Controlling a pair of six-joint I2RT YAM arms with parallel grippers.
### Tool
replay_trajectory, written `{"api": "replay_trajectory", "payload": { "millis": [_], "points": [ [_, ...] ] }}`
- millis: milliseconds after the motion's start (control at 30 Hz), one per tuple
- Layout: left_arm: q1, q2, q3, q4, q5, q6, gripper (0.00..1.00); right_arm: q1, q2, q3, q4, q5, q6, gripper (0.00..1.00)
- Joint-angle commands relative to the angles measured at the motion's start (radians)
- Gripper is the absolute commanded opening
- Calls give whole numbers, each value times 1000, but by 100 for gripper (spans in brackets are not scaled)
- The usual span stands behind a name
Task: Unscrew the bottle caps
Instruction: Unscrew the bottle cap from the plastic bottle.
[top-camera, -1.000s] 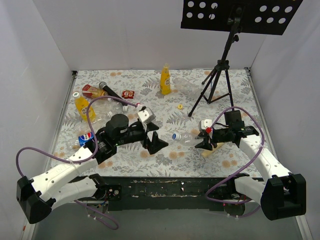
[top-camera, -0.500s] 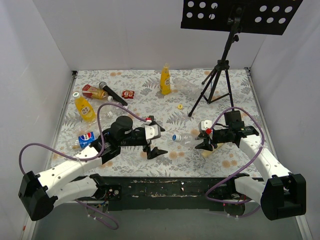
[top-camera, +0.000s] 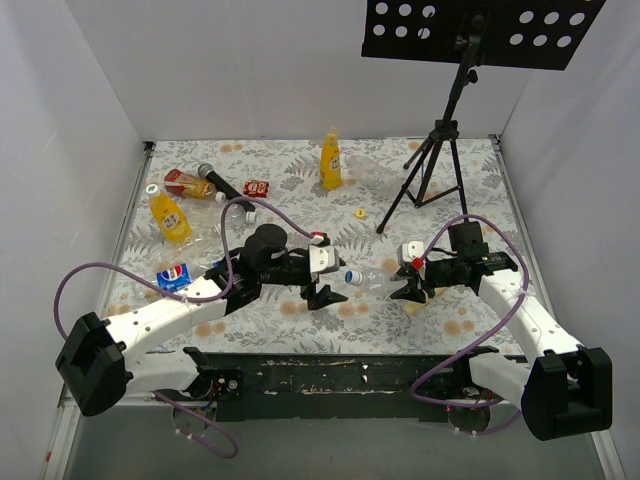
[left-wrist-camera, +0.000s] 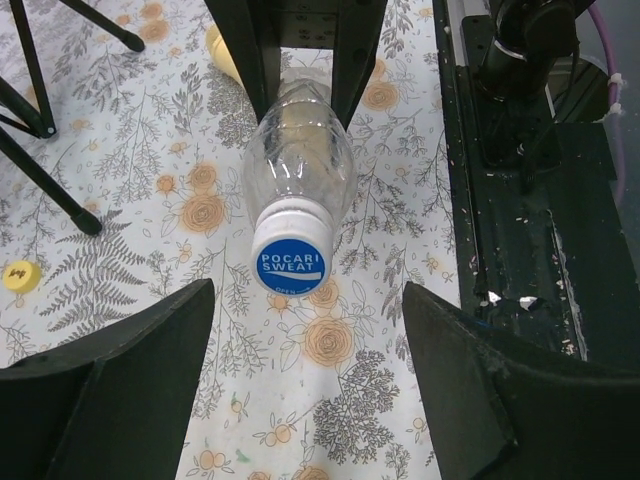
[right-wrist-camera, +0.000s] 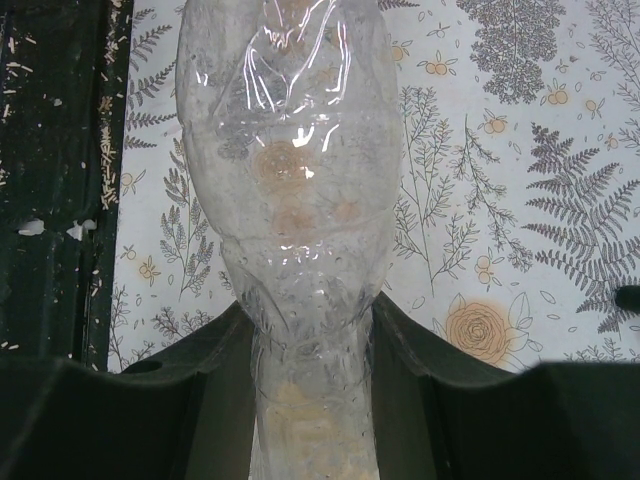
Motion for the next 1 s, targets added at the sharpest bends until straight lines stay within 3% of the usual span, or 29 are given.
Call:
{"api": "replay_trajectory", "payload": {
  "millis": [0, 467, 533, 633, 767, 867, 967],
  "points": [
    [-15, 42, 64, 36, -5, -11, 72, -4, -1, 5, -12, -39, -12, 11],
    [-41, 81, 78, 81, -40, -77, 45, -6, 5, 8, -13, -40, -14, 11],
    [-41, 85, 83, 78, -42, -95, 33, -6, 7, 8, -15, -40, -14, 11],
    [-41, 99, 112, 34, -56, -152, 0, -6, 7, 8, -15, -37, -15, 11],
    [-41, 111, 155, -22, -121, -366, 0, -6, 5, 7, -15, -31, -17, 11],
    [-41, 101, 190, -104, -211, -690, 0, -6, 4, 5, -12, -25, -17, 11],
    [-43, 75, 161, -114, -318, -1146, 0, -6, 5, 4, -10, -23, -15, 11]
  ]
}}
